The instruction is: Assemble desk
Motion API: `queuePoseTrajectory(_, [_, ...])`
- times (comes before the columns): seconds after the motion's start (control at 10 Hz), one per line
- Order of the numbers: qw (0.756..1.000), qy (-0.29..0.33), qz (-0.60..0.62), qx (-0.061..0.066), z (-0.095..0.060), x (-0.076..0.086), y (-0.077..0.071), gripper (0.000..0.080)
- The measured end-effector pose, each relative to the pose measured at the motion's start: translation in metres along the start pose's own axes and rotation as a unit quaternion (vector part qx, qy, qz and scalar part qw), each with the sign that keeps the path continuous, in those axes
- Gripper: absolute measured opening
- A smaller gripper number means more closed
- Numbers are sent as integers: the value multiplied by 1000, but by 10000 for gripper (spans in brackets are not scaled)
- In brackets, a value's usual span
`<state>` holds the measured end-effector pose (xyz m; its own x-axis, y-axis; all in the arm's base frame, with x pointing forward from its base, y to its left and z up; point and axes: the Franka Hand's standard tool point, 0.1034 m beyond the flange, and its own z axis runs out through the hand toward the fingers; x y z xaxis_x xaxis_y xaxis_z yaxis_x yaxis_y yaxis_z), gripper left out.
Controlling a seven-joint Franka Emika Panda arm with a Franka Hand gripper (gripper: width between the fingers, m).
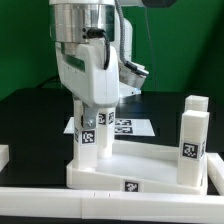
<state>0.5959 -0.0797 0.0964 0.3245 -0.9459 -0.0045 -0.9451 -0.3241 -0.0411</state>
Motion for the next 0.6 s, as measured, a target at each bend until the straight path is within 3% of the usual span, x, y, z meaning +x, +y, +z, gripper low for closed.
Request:
queuePoseTrajectory(0.1, [1000, -1, -27, -1, 0, 0, 0, 462])
queuePoseTrajectory(0.2, [999, -1, -47, -1, 0, -1, 0, 462])
queuePoseTrajectory(0.3, [997, -1, -83, -1, 0, -2, 0, 599])
queuePoseTrajectory(0.4, [992, -1, -125, -1, 0, -3, -1, 640])
queuePoseTrajectory(0.6, [972, 2, -237, -3, -1, -6, -3, 648])
